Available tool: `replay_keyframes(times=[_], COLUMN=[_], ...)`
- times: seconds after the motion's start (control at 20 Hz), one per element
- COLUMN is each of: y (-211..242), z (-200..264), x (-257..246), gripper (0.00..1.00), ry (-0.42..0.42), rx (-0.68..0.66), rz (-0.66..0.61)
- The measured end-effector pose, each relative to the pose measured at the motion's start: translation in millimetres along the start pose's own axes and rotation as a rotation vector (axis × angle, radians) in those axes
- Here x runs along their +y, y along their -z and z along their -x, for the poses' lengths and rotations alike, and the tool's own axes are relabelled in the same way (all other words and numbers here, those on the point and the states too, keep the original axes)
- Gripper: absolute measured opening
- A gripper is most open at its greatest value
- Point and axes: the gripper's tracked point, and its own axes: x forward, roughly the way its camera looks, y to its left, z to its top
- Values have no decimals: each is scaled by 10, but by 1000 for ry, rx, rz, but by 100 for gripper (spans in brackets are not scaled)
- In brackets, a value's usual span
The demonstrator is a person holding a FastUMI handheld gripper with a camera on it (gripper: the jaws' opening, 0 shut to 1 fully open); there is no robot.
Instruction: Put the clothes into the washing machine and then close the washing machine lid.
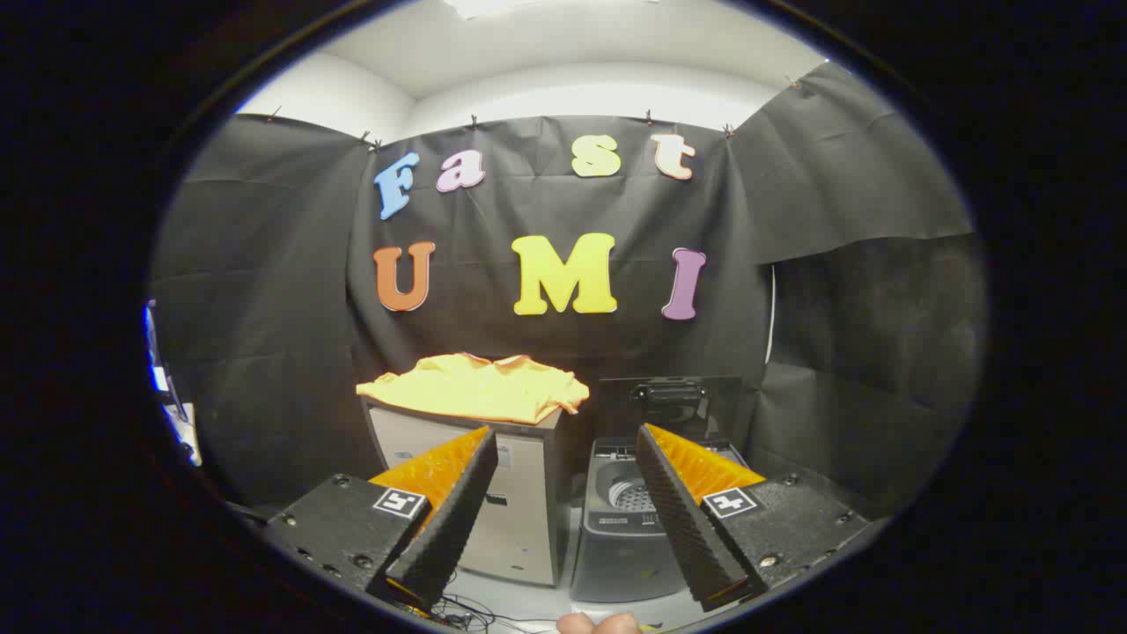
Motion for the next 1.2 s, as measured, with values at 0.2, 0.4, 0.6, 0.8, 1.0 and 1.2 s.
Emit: replay_keyframes(times=[0.2,0.4,0.6,0.8,1.0,1.2], y=[-19,-54,-88,-77,-98,-171], z=[-21,-24,-21,-17,-66,-203], x=[-79,-143,-201,-217,-240,-25], gripper=[100,100,99,100,99,99], ry=[17,33,52,61,75,55], rx=[-5,-16,-21,-13,-8,1], rz=[11,27,26,15,-4,-42])
